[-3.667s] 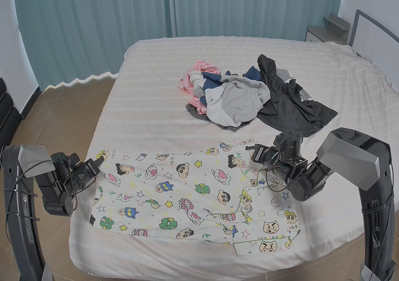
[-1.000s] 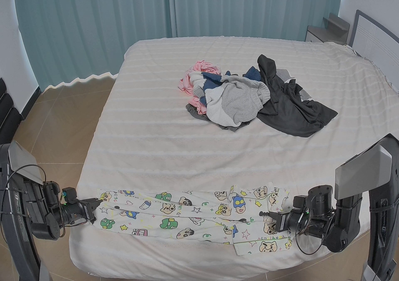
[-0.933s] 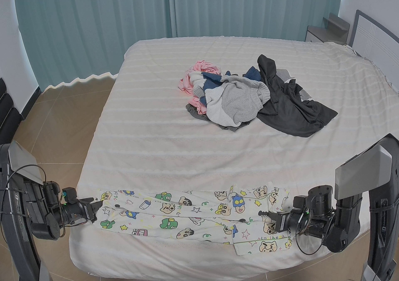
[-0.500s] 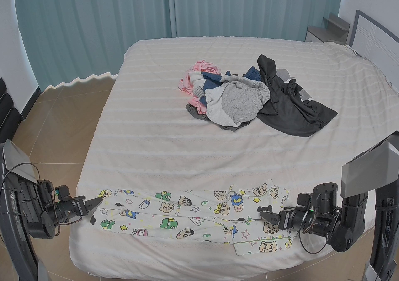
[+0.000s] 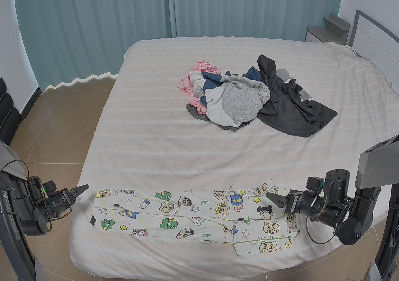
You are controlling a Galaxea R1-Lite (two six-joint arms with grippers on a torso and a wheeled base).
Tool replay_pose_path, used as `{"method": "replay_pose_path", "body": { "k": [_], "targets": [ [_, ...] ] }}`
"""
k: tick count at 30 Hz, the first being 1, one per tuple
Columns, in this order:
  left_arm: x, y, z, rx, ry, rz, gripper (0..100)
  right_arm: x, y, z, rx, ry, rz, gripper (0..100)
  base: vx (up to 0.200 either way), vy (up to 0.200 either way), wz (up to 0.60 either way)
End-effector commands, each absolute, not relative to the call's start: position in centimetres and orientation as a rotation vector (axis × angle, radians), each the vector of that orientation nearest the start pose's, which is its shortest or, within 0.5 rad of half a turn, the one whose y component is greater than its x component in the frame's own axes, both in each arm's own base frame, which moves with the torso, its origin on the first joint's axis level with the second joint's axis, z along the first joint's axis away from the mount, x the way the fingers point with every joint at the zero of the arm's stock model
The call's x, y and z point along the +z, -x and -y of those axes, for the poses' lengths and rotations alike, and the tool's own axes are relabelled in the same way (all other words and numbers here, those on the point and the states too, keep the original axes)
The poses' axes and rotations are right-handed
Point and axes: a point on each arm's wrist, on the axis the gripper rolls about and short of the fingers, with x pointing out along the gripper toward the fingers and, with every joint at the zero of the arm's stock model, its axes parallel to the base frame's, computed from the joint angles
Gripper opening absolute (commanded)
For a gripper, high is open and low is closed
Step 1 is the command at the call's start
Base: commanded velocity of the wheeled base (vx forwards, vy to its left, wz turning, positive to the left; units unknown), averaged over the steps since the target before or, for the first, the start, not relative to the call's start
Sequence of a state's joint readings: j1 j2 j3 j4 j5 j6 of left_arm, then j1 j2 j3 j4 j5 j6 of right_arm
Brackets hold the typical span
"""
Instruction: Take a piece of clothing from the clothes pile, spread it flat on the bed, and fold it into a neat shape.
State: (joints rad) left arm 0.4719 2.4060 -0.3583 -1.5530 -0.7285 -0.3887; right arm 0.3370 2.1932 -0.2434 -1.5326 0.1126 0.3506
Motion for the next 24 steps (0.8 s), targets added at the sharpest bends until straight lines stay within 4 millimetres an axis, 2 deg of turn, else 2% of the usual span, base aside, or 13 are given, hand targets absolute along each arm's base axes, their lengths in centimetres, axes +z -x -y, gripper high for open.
{"method": "replay_pose_path", "body": {
  "k": [1,4,7,14,24],
  "targets": [
    [-3.0,-26.6,-11.9,-0.245,0.747,-0.462,100,2.3,-28.4,-10.0,0.366,-0.312,-0.387,100,0.0,0.0,0.0],
    [-3.5,-26.3,-11.7,-0.295,0.785,-0.488,100,2.5,-30.0,-10.8,0.322,-0.3,-0.403,100,0.0,0.0,0.0],
    [-4.3,-25.9,-11.3,-0.308,0.803,-0.523,100,3.2,-32.0,-11.8,0.247,-0.287,-0.496,100,0.0,0.0,0.0],
    [-5.5,-25.4,-11.0,-0.333,0.705,-0.541,100,4.2,-34.8,-14.8,0.153,-0.334,-0.598,100,0.0,0.0,0.0],
    [-5.6,-25.4,-11.0,-0.334,0.703,-0.543,100,3.3,-35.0,-15.1,0.148,-0.321,-0.621,100,0.0,0.0,0.0]
  ]
}}
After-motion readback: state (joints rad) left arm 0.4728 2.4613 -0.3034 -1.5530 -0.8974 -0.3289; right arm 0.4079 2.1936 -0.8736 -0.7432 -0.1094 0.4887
